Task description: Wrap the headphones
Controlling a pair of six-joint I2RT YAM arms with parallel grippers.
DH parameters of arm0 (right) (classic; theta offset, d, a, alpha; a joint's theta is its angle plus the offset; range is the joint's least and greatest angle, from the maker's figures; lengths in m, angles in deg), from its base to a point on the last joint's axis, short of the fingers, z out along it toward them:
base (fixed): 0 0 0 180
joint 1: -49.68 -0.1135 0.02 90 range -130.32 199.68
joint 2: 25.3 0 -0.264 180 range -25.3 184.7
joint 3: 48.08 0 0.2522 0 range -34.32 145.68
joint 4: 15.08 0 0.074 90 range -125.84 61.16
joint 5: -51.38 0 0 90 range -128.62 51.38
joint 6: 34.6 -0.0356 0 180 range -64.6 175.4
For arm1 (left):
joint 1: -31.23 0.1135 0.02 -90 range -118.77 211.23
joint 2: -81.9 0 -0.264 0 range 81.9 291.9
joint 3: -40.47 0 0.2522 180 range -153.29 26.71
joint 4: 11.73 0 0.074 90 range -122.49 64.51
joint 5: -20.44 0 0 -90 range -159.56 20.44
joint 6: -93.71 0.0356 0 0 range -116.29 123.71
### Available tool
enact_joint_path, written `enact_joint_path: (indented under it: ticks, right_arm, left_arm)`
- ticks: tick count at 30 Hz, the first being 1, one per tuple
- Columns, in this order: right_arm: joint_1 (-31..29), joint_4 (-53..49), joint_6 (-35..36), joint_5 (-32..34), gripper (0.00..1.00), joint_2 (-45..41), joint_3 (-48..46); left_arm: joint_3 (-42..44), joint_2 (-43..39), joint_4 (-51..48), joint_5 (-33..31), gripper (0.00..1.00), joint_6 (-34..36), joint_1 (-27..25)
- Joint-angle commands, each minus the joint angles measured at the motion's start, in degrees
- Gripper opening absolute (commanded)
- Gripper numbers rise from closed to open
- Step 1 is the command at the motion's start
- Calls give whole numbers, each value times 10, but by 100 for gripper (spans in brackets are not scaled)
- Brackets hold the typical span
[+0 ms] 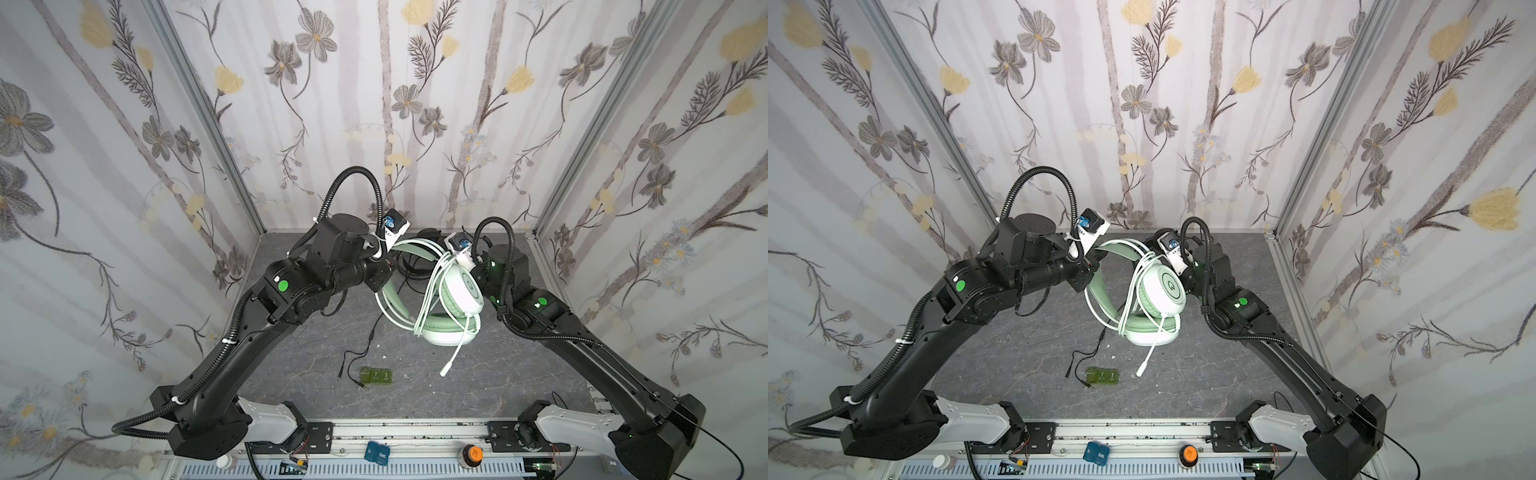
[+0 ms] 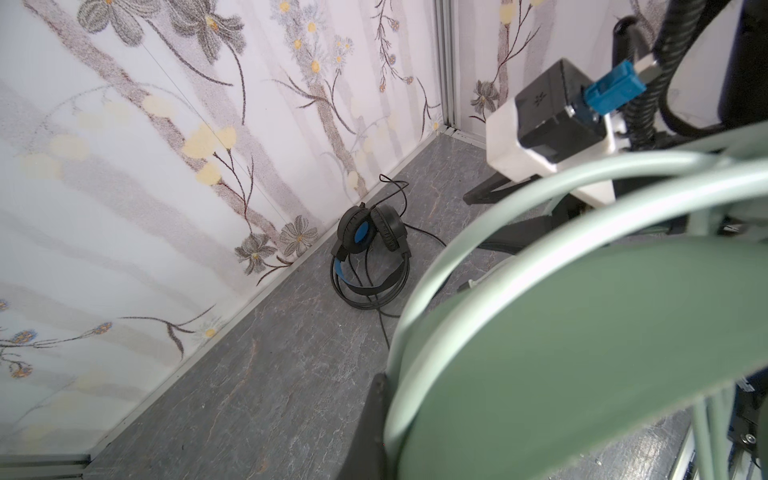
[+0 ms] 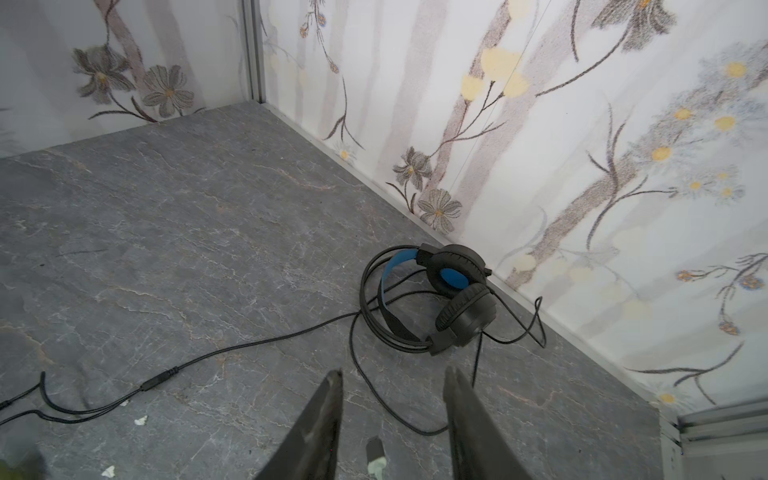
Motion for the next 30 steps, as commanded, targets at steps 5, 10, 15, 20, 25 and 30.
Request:
enact_joint_path:
  ticks: [5, 10, 15, 20, 25, 30]
  right_arm:
    - [15, 88, -70, -64, 63, -14, -48]
    - [18, 110, -89, -77, 68, -33, -93]
    - [21, 147, -130, -86, 70, -68, -155]
    - [24, 186, -171, -97, 73, -104, -214]
    - [27, 210, -193, -98, 75, -117, -262]
    - [30, 242, -210, -103, 79, -103, -278]
  left_arm:
    - [-31, 13, 43, 34, 0, -82, 11]
    - [-87, 39, 37, 31, 0, -122, 15]
    - [-120, 53, 39, 38, 0, -152, 26]
    - [-134, 58, 40, 52, 0, -170, 31]
    - [-143, 61, 42, 58, 0, -181, 32]
    - [-155, 70, 38, 55, 0, -193, 34]
